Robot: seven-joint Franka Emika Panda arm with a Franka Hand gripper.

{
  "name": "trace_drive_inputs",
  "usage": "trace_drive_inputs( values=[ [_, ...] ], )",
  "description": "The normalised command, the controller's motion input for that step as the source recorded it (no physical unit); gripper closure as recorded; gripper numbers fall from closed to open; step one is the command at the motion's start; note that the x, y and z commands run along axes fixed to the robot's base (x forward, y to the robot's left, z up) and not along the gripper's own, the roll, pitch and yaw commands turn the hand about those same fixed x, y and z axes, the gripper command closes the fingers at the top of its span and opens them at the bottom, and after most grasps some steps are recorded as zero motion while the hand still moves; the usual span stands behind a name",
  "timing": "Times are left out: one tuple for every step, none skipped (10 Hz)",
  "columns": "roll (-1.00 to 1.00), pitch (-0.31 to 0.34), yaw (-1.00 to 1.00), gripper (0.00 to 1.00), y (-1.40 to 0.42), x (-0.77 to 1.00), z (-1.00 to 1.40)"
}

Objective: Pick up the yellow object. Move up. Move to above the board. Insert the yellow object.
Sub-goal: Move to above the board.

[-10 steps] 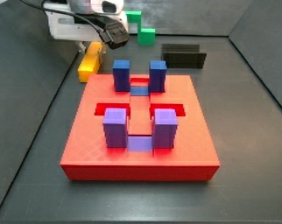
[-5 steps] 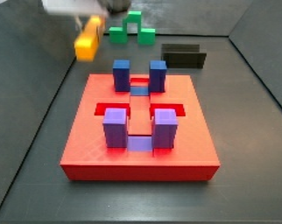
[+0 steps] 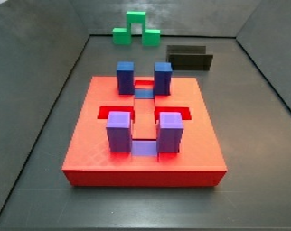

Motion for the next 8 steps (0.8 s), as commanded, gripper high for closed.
trace_drive_inputs(
  values=[
    [0.02, 0.061, 0.0, 1.0, 0.0, -0.01, 0.84],
    [0.02, 0.046, 0.0, 1.0, 0.0, 0.02, 0.45],
    [0.01, 0.056, 0.0, 1.0, 0.0, 0.05, 0.19],
    [0.09, 0.088, -0.11, 1.0, -1.4, 0.83, 0.24],
    [0.11, 0.096, -0.09, 1.0, -1.4, 0.83, 0.21],
    [0.14, 0.138, -0.03, 1.0, -1.4, 0.86, 0.2],
    [-0.02, 0.159, -0.02, 1.0, -1.4, 0.93, 0.21],
    [-0.03, 0.157, -0.01, 1.0, -1.4, 0.92, 0.22]
  ],
)
